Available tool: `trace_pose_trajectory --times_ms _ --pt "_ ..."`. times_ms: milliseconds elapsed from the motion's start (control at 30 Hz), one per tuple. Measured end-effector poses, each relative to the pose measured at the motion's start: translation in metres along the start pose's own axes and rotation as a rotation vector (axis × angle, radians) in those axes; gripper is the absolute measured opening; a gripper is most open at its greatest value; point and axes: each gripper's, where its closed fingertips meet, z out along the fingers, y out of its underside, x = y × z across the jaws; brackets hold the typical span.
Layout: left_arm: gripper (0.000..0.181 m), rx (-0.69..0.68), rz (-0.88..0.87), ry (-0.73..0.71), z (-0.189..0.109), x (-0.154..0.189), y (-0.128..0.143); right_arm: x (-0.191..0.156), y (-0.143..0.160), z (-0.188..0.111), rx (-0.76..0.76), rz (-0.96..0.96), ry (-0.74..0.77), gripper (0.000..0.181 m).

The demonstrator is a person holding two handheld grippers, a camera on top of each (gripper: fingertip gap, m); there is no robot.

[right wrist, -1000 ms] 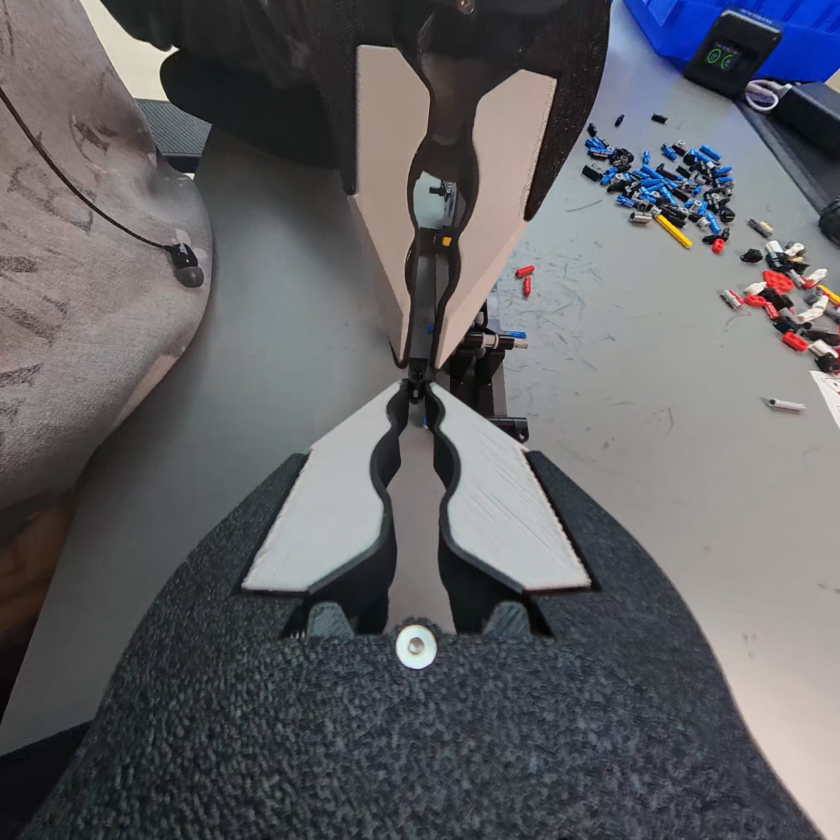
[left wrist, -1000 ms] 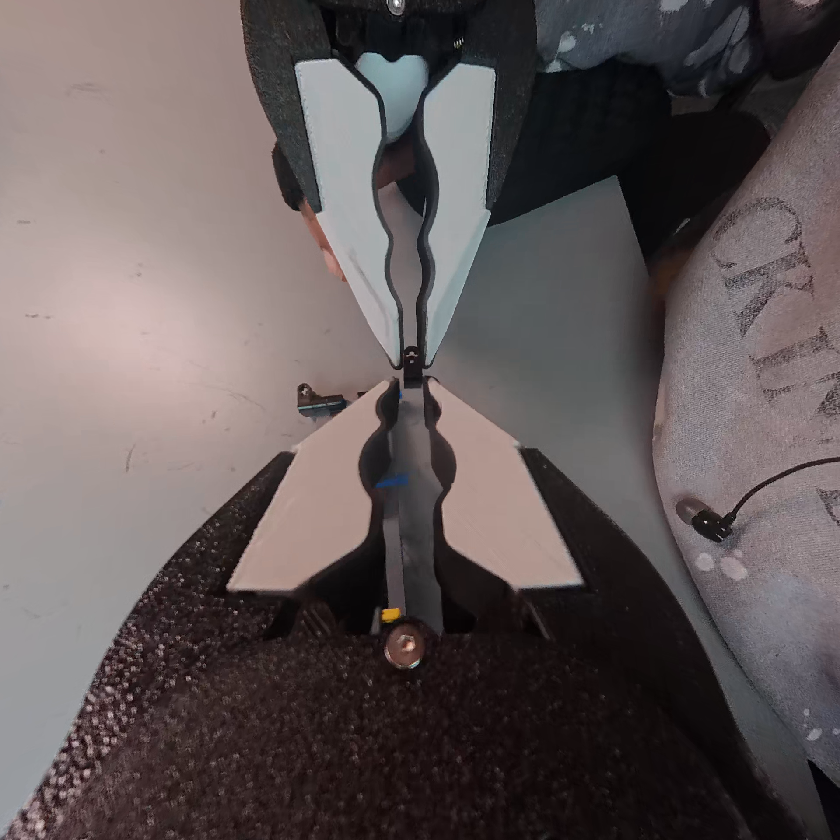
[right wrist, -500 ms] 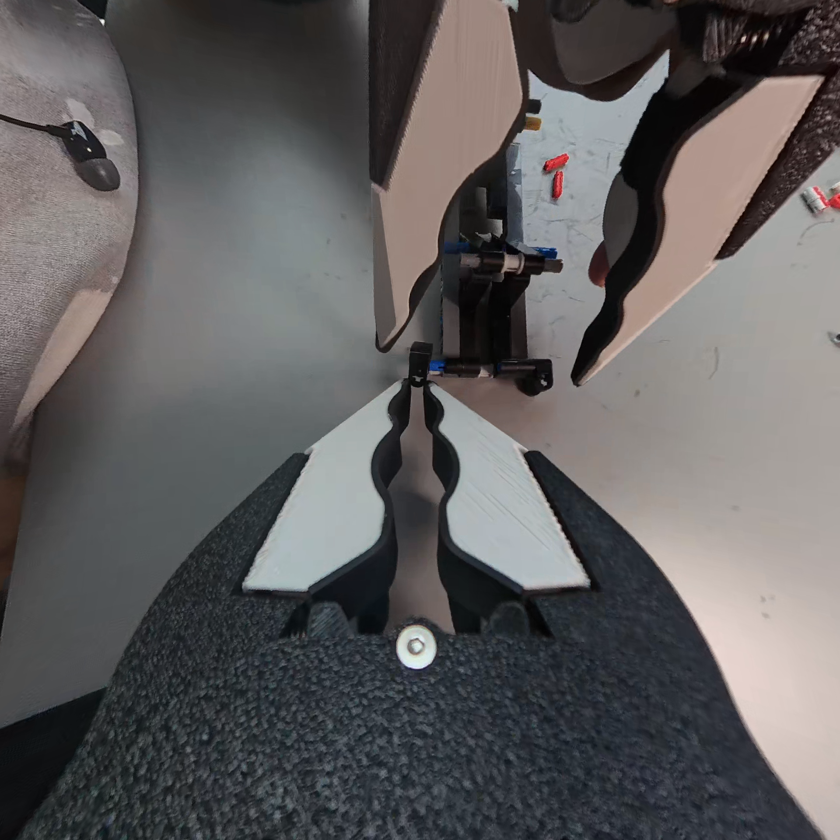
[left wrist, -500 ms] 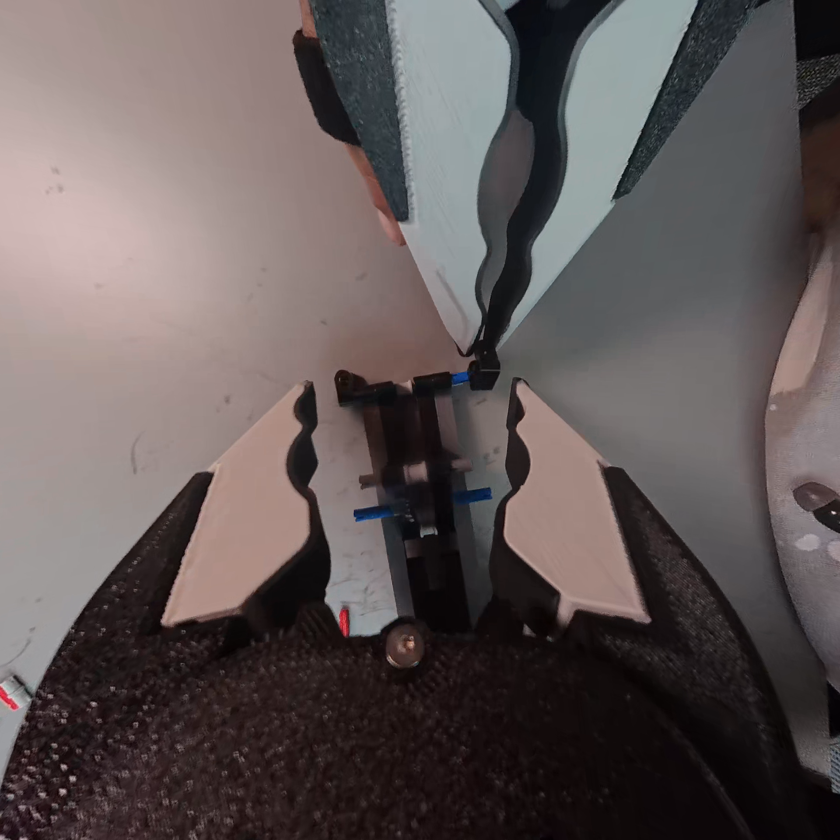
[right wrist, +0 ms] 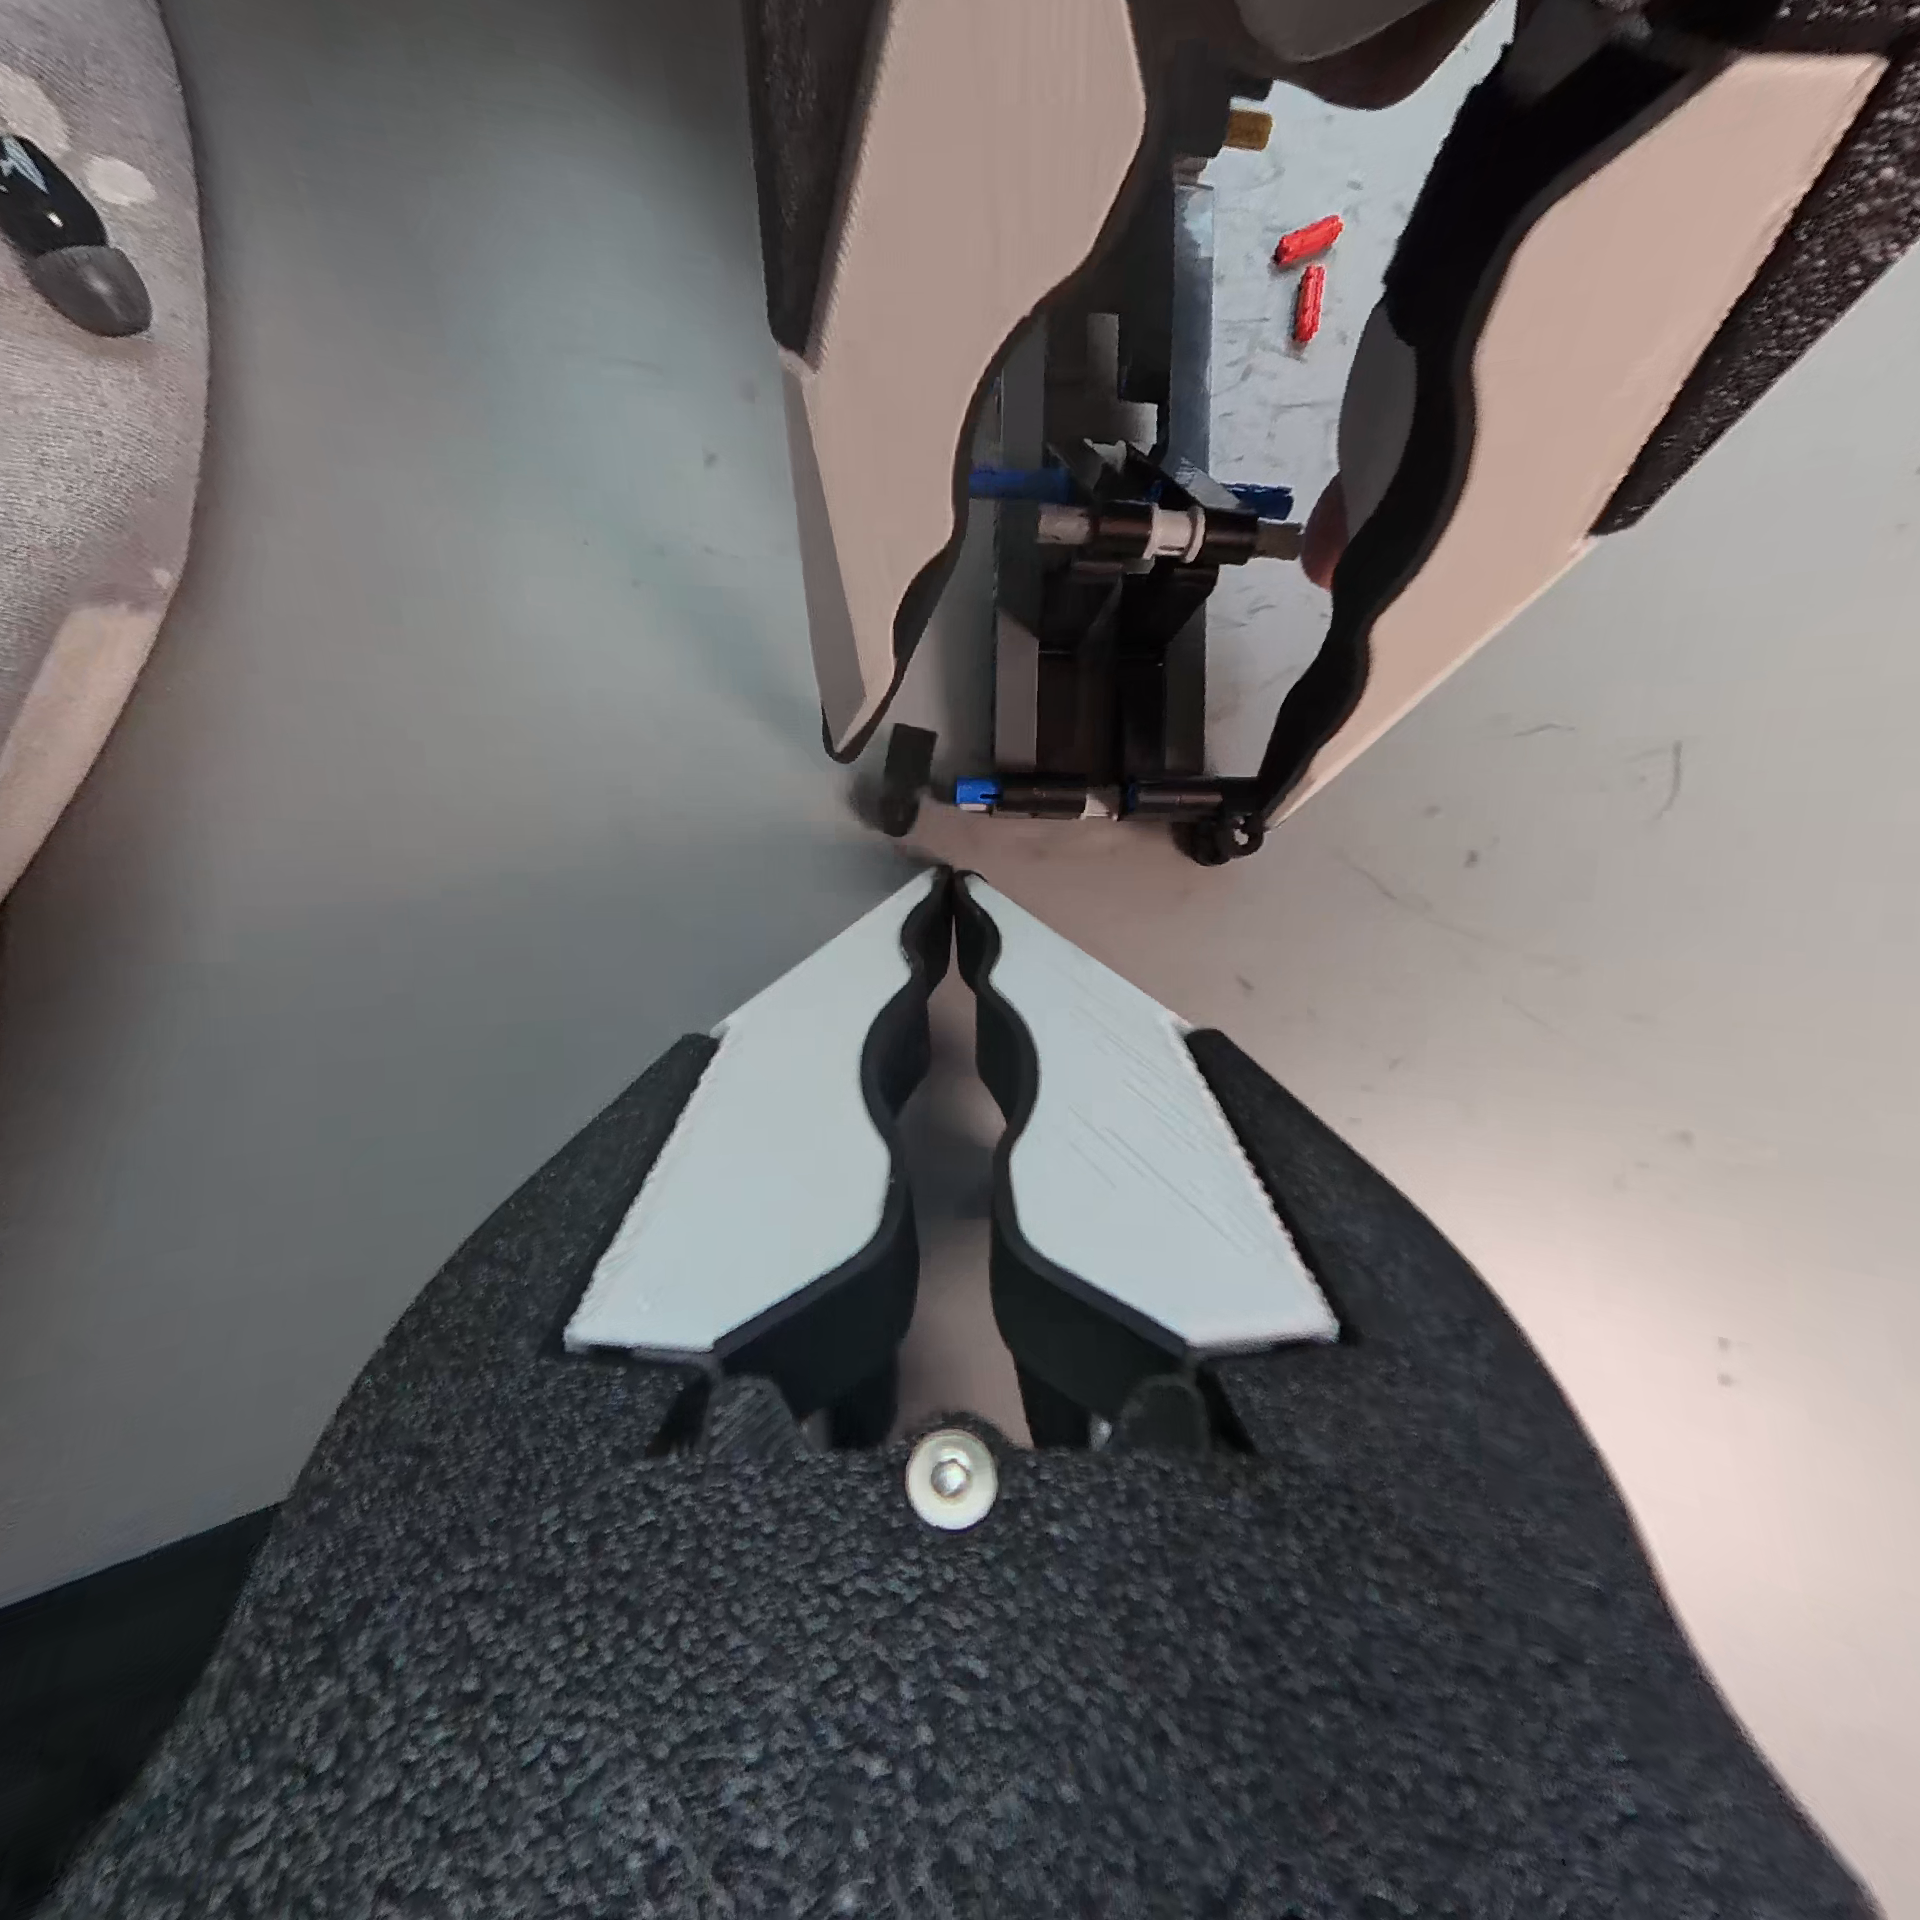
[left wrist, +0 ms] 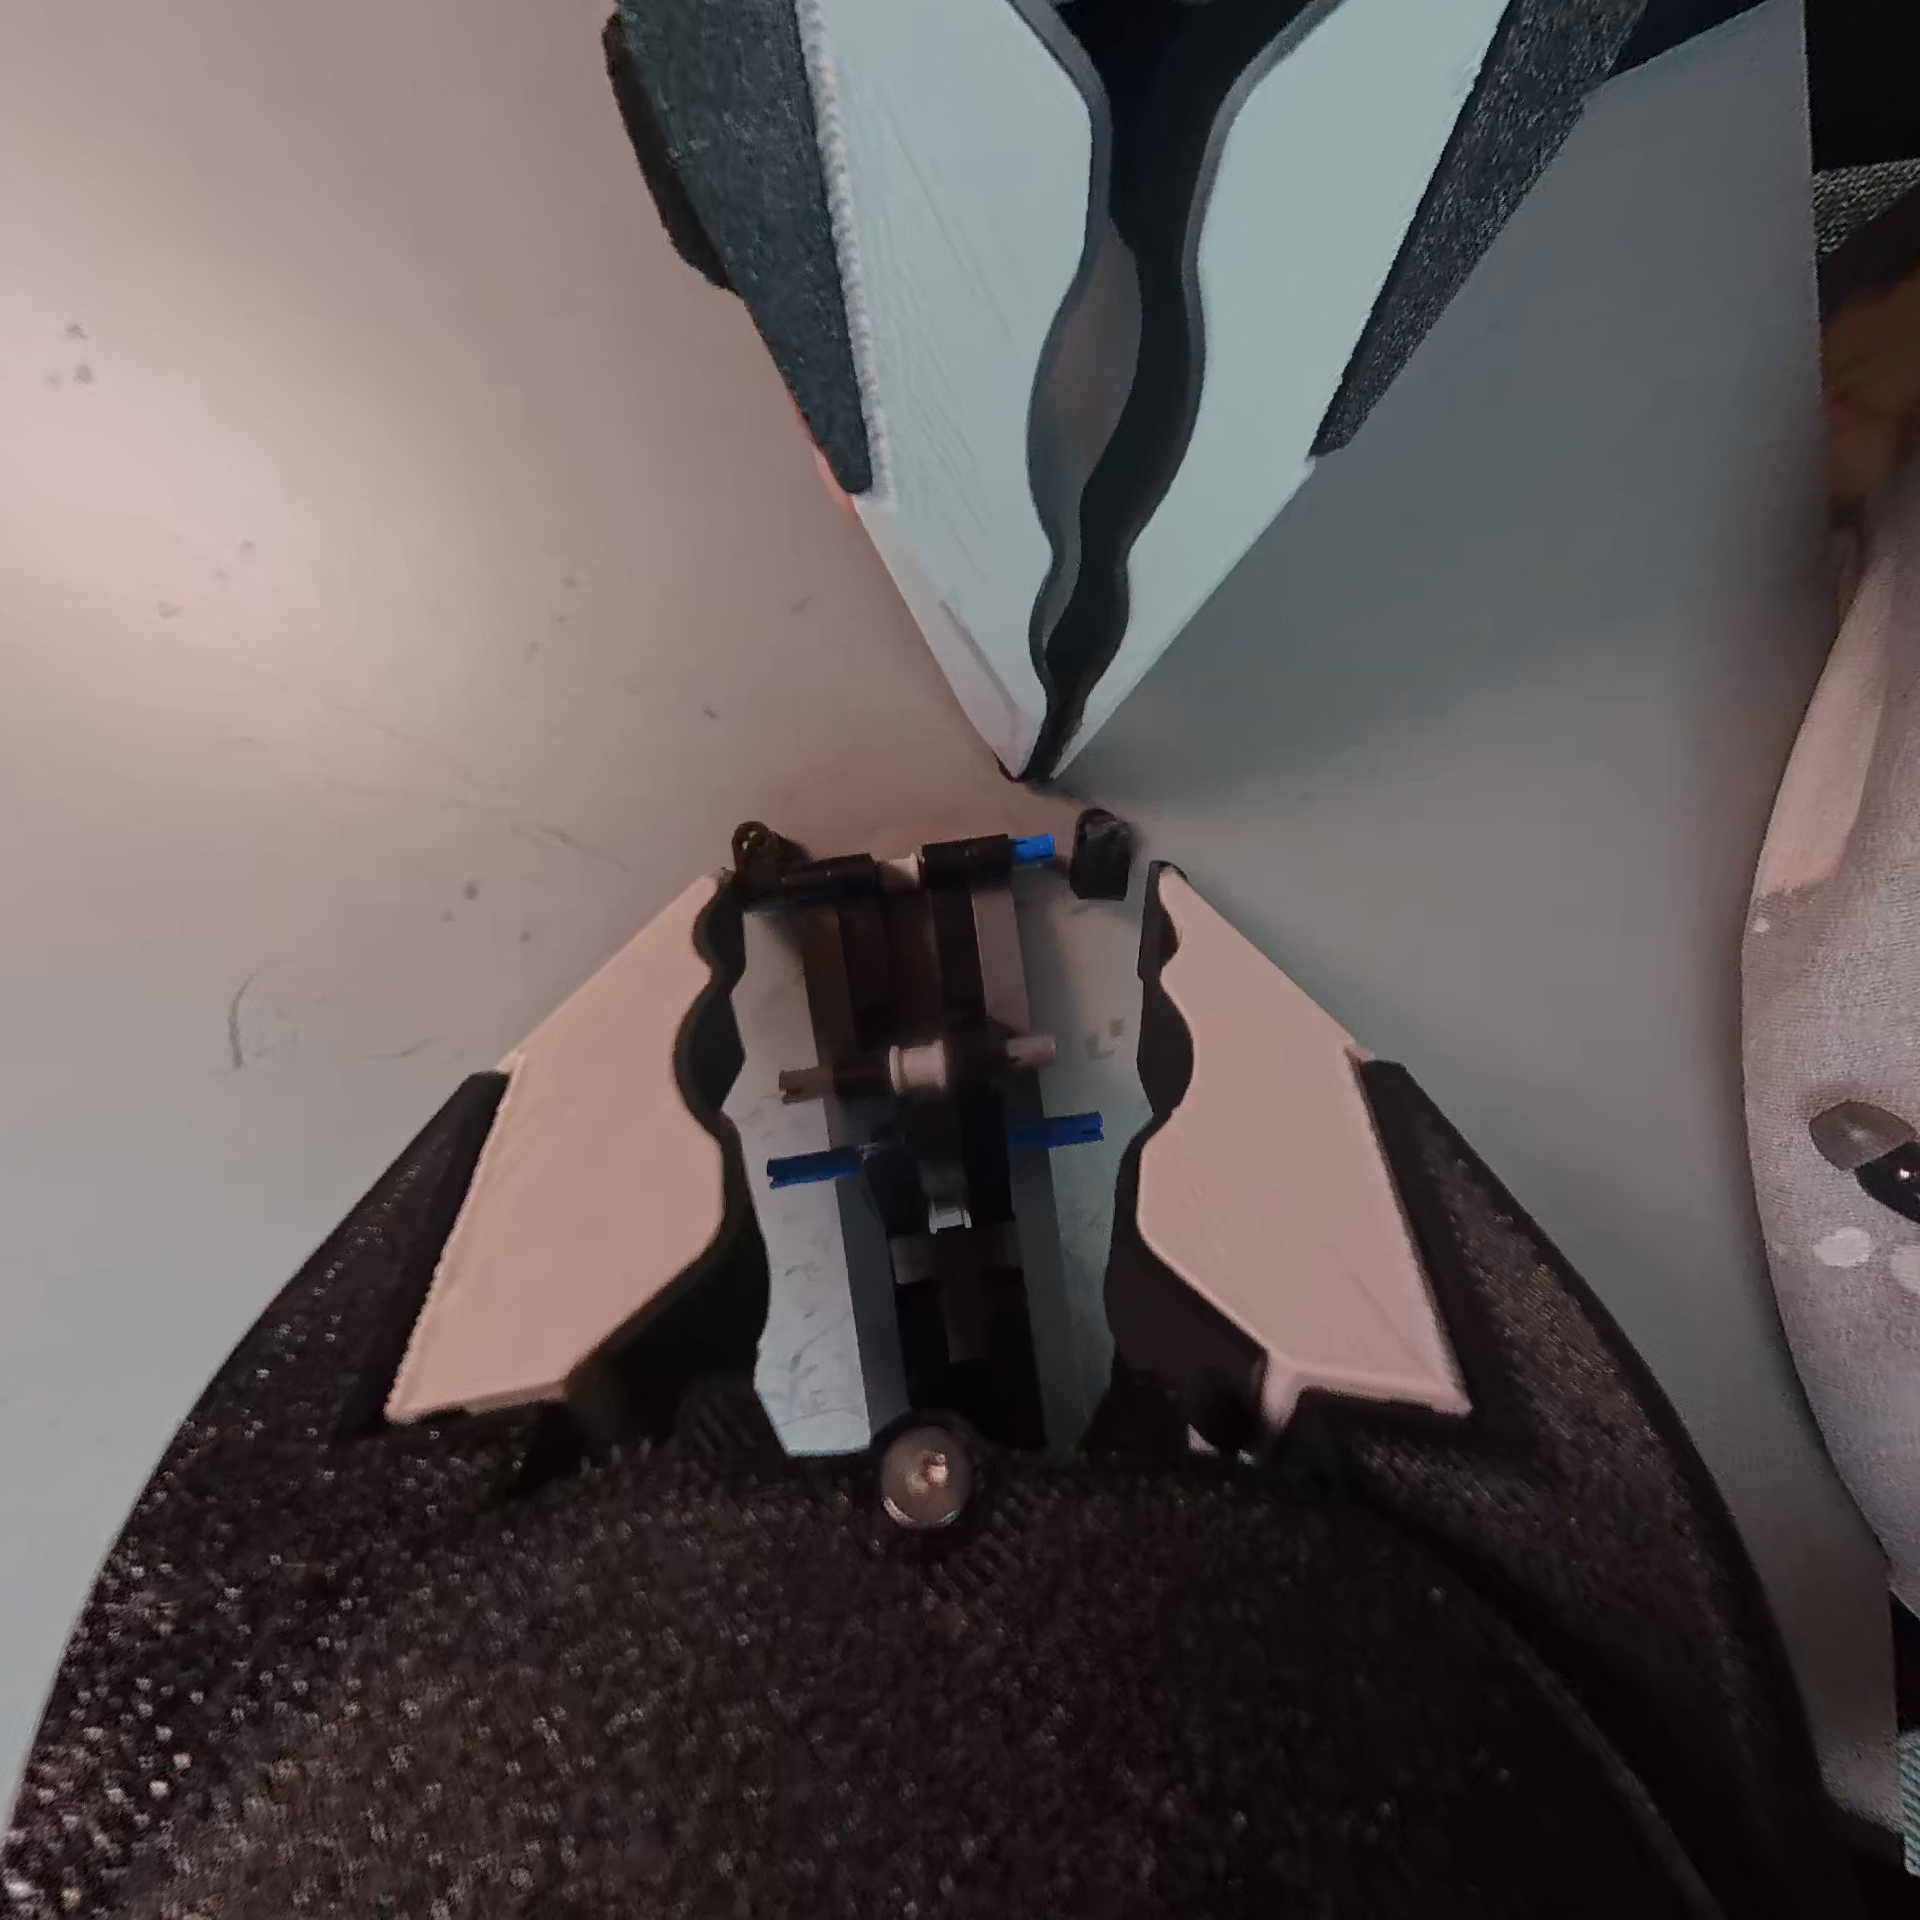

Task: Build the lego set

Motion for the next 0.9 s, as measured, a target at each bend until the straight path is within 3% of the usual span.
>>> trace_pose_trajectory --times_ms 200,500,700,900 --pt "0.072 0.004 0.005 -0.019 0.002 -0.003 0.0 -0.001 -0.003 -0.005 0.011 0.0 -0.022 0.0" --pt "0.073 0.02 0.005 -0.045 0.002 -0.004 0.0 -0.013 -0.013 -0.002 0.017 0.056 -0.043 0.021" --pt "0.074 0.001 0.015 -0.033 0.003 -0.002 0.0 -0.009 -0.012 0.004 0.012 0.107 -0.033 0.007" --pt "0.071 -0.006 0.026 -0.023 0.004 -0.002 -0.001 -0.008 -0.009 0.002 0.028 0.108 -0.044 0.006"
